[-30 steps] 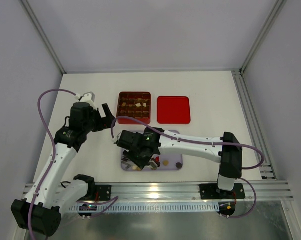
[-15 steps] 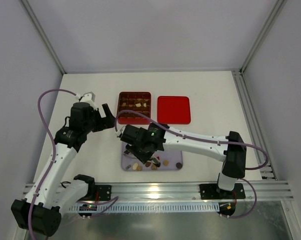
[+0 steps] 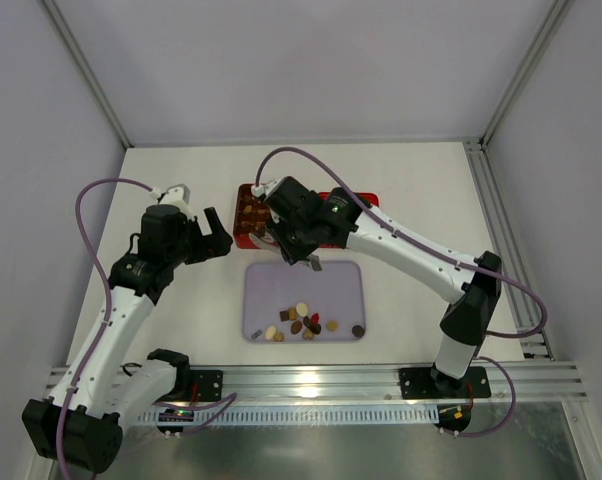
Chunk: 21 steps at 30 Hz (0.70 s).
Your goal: Pack the chocolate
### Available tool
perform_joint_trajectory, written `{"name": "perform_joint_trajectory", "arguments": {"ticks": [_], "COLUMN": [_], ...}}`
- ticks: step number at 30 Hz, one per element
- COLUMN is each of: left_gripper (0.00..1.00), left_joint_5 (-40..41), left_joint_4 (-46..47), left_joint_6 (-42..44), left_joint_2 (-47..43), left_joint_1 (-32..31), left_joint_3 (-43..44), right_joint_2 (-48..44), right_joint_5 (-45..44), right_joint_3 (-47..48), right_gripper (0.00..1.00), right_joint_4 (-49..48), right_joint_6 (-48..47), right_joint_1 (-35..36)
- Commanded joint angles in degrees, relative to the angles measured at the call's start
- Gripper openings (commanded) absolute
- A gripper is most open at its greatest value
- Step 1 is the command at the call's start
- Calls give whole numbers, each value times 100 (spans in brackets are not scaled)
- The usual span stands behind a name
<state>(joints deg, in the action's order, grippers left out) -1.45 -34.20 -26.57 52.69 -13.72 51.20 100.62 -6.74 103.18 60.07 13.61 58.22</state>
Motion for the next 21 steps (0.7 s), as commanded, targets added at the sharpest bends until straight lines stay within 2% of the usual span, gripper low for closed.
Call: {"name": "perform_joint_trajectory", "arguments": {"ticks": [1, 12, 21], "left_gripper": [100, 100, 100], "left_joint_5": [84, 58, 49], "left_joint_4": [53, 53, 53], "left_joint_6": [38, 46, 46], "left_joint_2": [-118, -109, -118], "left_joint_1": [36, 36, 36], "left_joint_3": [136, 136, 136], "right_joint_2": [308, 1539, 2049], "right_joint_5": [-90, -64, 6], "right_joint_3": [658, 1924, 2128], "right_gripper": [32, 32, 32], "right_joint_4": [-285, -523, -699], "right_joint_6": [-209, -332, -315], "right_joint_1": [-310, -715, -724]}}
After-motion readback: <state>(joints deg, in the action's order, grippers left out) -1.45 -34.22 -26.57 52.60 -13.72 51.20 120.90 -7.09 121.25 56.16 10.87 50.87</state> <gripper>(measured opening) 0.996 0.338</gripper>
